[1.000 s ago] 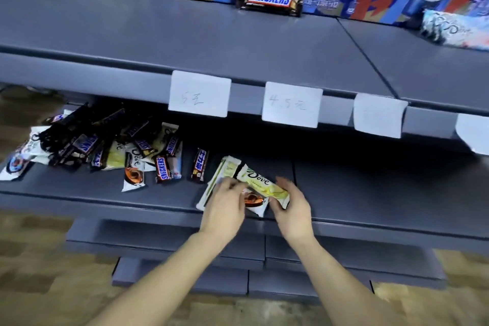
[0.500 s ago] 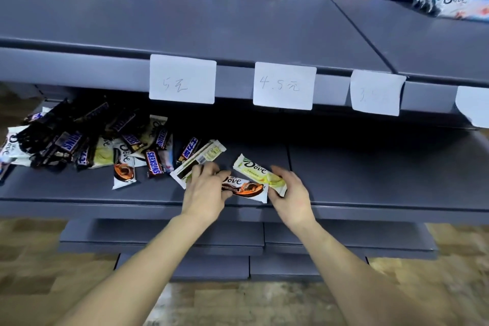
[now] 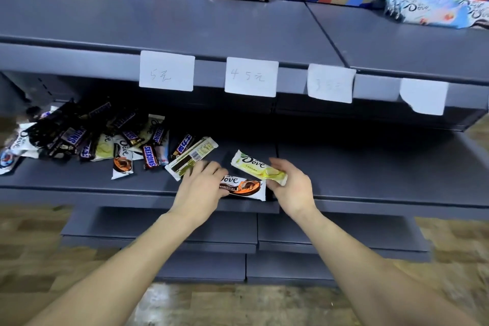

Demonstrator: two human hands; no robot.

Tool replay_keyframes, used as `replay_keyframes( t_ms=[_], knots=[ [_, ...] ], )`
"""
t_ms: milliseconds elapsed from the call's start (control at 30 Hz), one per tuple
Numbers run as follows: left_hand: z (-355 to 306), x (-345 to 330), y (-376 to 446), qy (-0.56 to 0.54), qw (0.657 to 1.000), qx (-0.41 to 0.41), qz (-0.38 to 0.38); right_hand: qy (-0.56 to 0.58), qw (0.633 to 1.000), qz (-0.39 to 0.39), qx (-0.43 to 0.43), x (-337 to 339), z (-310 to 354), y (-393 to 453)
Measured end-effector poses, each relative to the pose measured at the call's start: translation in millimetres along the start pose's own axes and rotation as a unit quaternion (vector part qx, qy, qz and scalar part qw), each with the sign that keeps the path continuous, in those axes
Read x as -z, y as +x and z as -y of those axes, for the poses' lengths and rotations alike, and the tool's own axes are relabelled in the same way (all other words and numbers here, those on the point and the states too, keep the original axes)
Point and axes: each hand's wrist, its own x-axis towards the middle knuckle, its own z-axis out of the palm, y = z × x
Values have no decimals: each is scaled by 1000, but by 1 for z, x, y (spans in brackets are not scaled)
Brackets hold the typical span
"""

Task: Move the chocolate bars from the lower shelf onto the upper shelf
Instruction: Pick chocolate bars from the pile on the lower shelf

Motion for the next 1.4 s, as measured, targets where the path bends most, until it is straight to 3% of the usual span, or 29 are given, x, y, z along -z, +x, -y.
replay_keyframes(
  t_ms=[300,900,1167,1400],
  knots=[
    [-80,38,-36,17,996,-30,-79,6,996,-1,94,101,-5,-45],
    [-283,119,-73,39,972,-94,-211,-56,958,-91,267,331,-37,-131],
    [-317,170,-39,67,953,-132,-266,-82,942,-149,289,404,-12,-118],
    [-312,207,-1,68,946,-122,-293,-100,934,-154,305,433,21,-78]
  ],
)
